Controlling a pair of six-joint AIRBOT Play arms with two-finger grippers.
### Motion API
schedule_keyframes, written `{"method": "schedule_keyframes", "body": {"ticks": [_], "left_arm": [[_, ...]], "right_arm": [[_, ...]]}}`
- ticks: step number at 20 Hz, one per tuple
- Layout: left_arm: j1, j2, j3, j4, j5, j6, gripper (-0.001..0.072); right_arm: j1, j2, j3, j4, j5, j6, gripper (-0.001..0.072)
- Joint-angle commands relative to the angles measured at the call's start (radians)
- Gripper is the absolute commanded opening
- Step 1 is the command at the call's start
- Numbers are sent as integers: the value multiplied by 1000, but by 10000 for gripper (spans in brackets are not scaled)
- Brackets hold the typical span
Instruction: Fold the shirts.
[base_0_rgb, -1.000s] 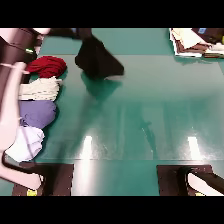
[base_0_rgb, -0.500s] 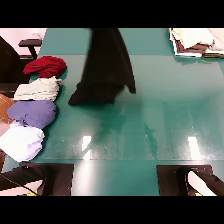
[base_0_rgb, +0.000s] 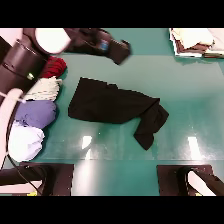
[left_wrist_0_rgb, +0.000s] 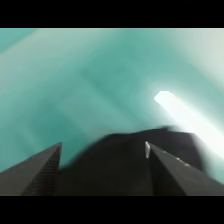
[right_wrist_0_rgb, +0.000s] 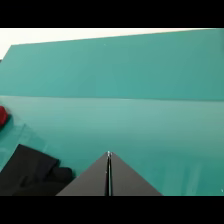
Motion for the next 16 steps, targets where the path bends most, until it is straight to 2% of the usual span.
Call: {"method": "schedule_keyframes", "body": {"ticks": [1, 4, 7, 10, 12, 16], "left_arm": [[251, -25, -30, 11, -157, -79, 622], [444, -32, -172, 3, -267, -90, 622], [556, -25, -375, -16, -320, -78, 622], [581, 11, -587, -19, -284, -54, 623], [571, 44, -706, -42, -214, -54, 623], [539, 50, -839, -92, -102, -54, 623]], "right_arm": [[0, -2, 0, 1, 27, 0, 21], [0, -2, 0, 1, 27, 0, 21], [0, -2, 0, 1, 27, 0, 21], [0, -3, 0, 1, 27, 0, 21], [0, -8, 0, 2, 31, 0, 21], [0, -20, -3, 5, 53, 0, 21]]}}
